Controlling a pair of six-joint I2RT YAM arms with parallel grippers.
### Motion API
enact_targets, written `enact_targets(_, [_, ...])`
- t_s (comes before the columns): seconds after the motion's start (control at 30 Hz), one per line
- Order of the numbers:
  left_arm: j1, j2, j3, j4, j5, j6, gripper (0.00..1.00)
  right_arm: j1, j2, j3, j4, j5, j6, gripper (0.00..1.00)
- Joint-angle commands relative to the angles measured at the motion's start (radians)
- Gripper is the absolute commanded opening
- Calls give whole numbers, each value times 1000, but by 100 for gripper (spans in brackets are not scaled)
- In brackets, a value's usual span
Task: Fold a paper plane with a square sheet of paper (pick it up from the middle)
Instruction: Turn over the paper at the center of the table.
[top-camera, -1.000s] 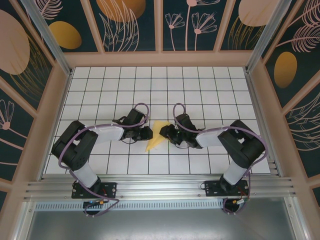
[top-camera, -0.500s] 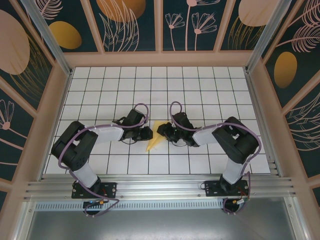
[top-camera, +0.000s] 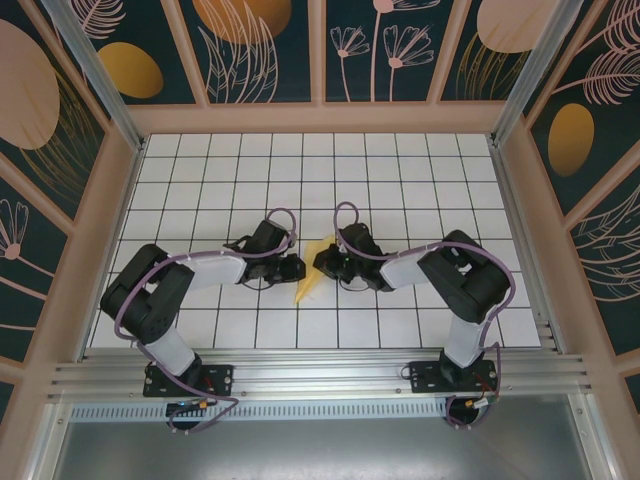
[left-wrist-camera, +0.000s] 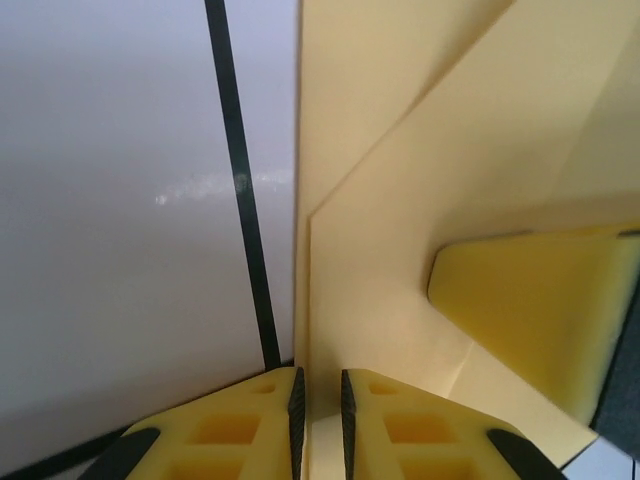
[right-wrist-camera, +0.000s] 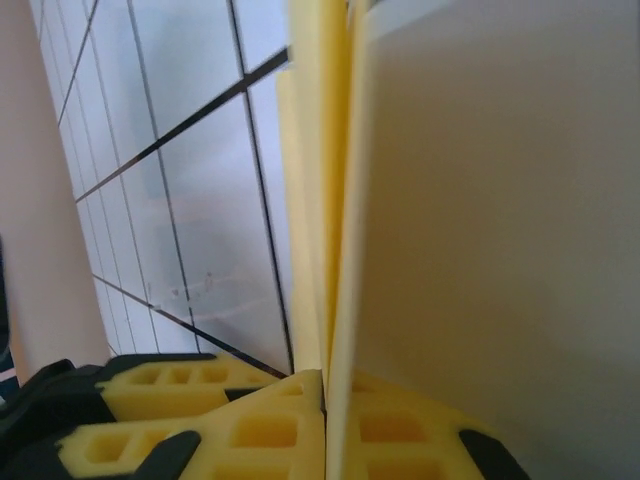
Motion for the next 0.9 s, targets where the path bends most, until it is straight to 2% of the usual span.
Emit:
enact_targets(0.0, [-11, -94, -34, 9, 0, -35, 24, 10, -17, 62, -87, 13, -62, 6])
enact_targets(0.2, [-10, -287, -106, 38, -110, -71, 28, 21, -136, 163, -431, 173, -183, 5])
enact_targets(0.43, [-11, -508, -185, 19, -319, -94, 35, 36, -238, 311, -852, 399, -311, 5])
enact_targets(0.7, [-9, -660, -243, 10, -416, -119, 45, 52, -257, 408, -1099, 549, -334, 6])
enact_targets(0.87, [-9, -698, -261, -14, -455, -132, 47, 73, -223, 494, -1246, 650, -328, 7])
